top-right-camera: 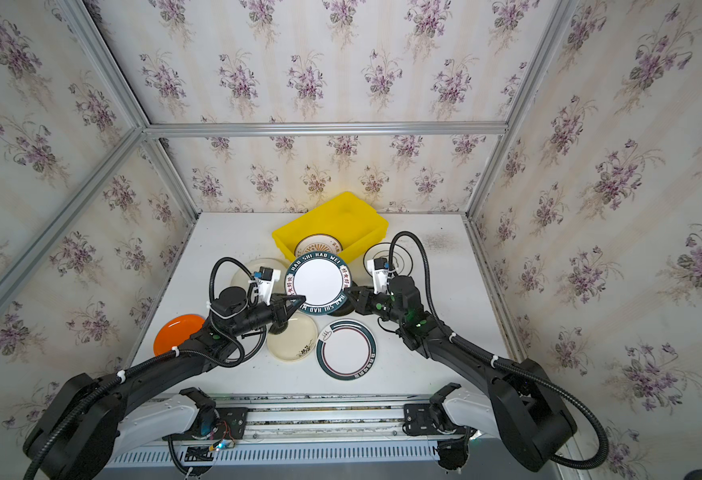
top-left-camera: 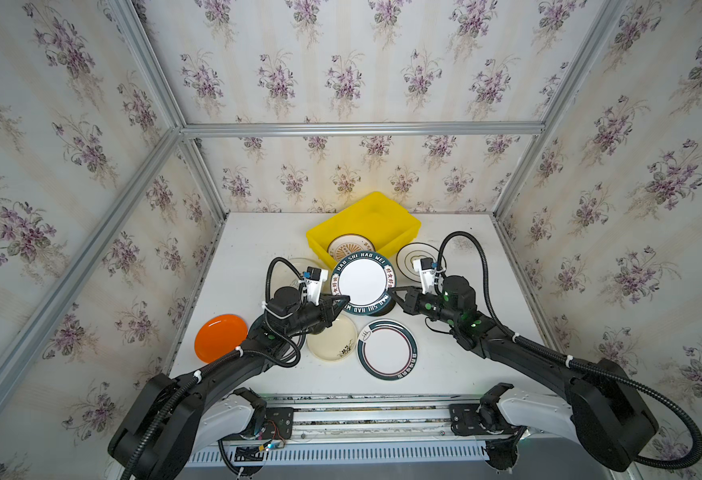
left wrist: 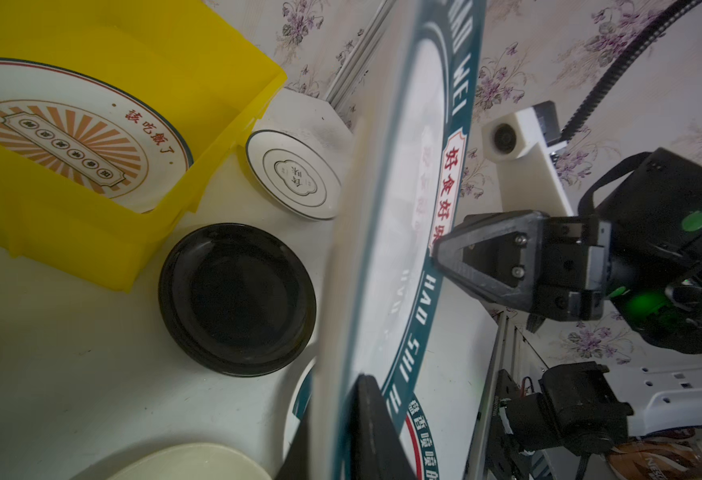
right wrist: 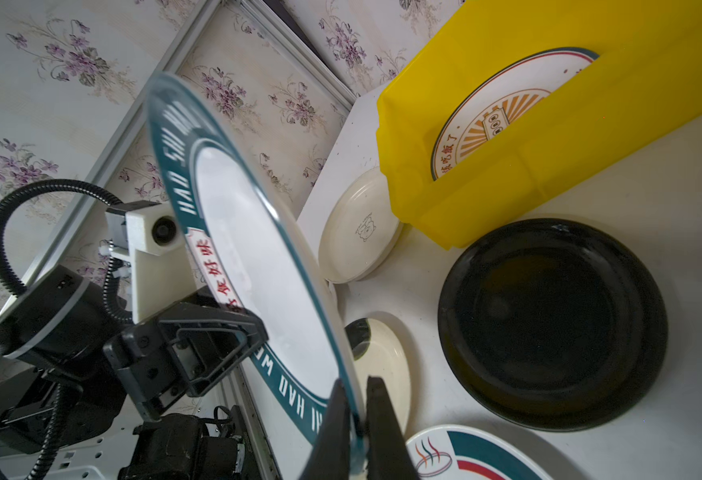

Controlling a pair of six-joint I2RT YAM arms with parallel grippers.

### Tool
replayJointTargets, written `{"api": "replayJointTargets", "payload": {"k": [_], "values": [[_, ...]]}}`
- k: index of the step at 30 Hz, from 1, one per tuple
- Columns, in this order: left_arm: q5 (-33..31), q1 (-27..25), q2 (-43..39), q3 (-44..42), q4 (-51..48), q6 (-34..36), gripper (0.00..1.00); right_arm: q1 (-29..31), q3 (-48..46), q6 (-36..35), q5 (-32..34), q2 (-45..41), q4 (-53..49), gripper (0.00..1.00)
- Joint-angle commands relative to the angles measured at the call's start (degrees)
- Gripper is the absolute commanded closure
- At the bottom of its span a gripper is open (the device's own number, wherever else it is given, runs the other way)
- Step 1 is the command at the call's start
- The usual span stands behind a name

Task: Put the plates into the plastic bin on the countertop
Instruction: 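Grasp the plate rim with the left gripper and open the right gripper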

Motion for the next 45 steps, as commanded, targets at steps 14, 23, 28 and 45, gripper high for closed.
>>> {"api": "replayJointTargets", "payload": {"k": [14,23,28,45], "values": [[-1.08,-0.12,-0.76,-0.01,-1.53,3.61,1.00,0.17,0.67,0.03,1.95,-2.93,0.36,0.33],[-2.56,-0.12,-2.71,-0.40,-2.83,4.01,1.00,0.19,1.48,-0.04,5.90,-3.39,-5.33,0.29],[-3.57,-0.12,-3.00,-0.52,-3.18,4.35,1.00,0.17,3.71,-0.49,9.81,-3.63,-14.77,0.28],[-11.98,-0.03,-2.21,1.68,-8.08,3.45,1.00,0.16,1.19,-3.86,18.97,-14.03,-26.01,0.27]]}}
